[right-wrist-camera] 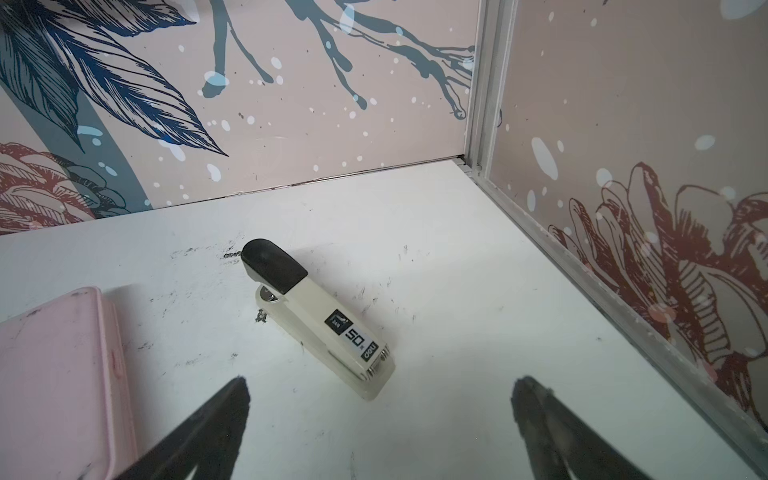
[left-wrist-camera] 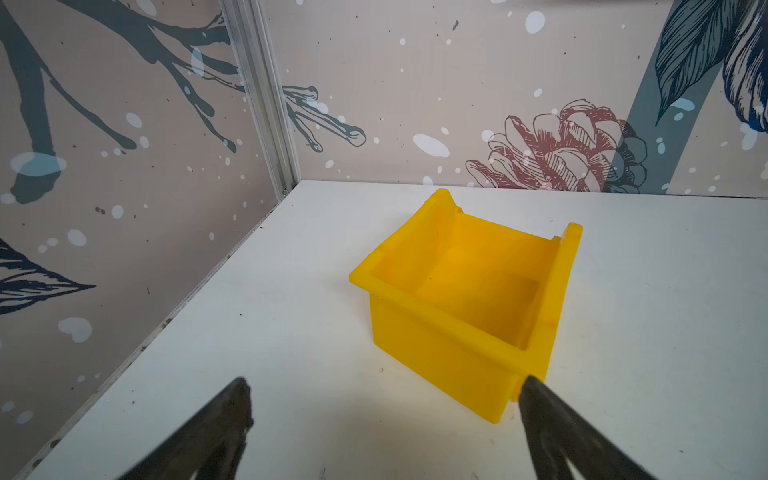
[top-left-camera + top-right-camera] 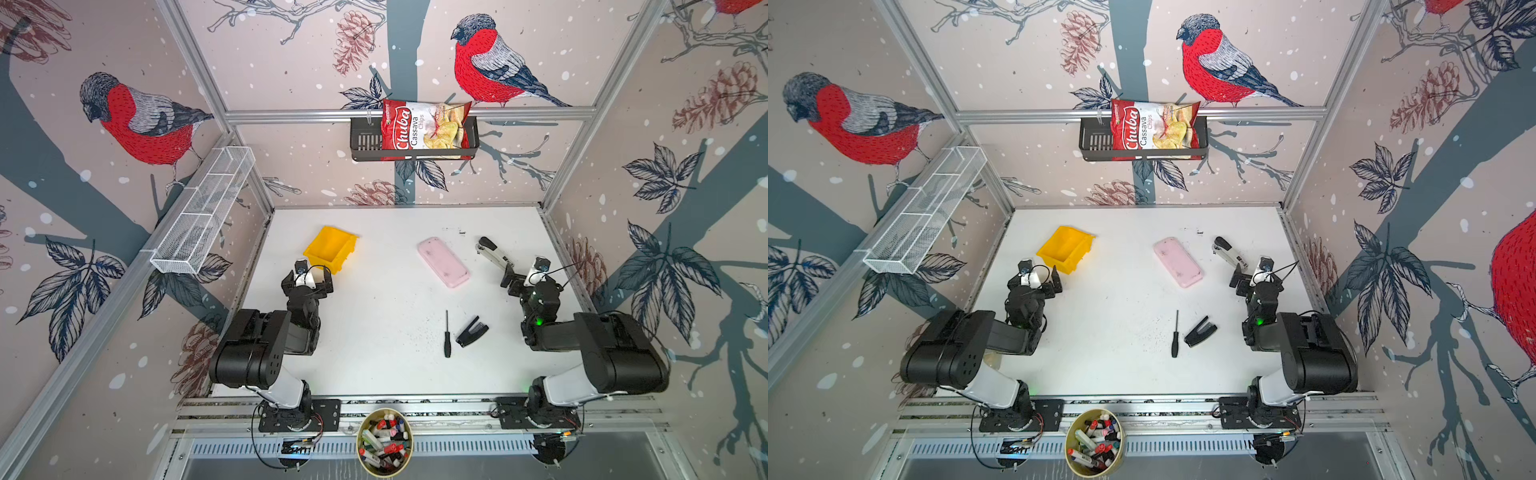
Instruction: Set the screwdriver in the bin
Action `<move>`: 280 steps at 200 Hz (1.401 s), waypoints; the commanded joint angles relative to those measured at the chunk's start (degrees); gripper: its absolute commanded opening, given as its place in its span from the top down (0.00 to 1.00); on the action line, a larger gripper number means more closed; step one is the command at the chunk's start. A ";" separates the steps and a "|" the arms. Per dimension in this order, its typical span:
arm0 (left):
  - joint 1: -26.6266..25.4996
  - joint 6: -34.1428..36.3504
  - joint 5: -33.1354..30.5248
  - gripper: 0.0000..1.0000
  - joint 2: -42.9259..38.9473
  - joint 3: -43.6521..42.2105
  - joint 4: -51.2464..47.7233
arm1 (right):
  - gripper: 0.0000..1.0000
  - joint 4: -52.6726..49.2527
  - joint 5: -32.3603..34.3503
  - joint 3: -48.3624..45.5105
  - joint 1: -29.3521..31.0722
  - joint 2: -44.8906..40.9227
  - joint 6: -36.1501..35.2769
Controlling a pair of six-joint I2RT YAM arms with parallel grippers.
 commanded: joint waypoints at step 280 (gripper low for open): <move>-5.36 8.03 7.66 0.02 -17.69 3.48 -17.65 | 0.00 -19.31 -4.36 4.99 1.48 -13.93 -0.88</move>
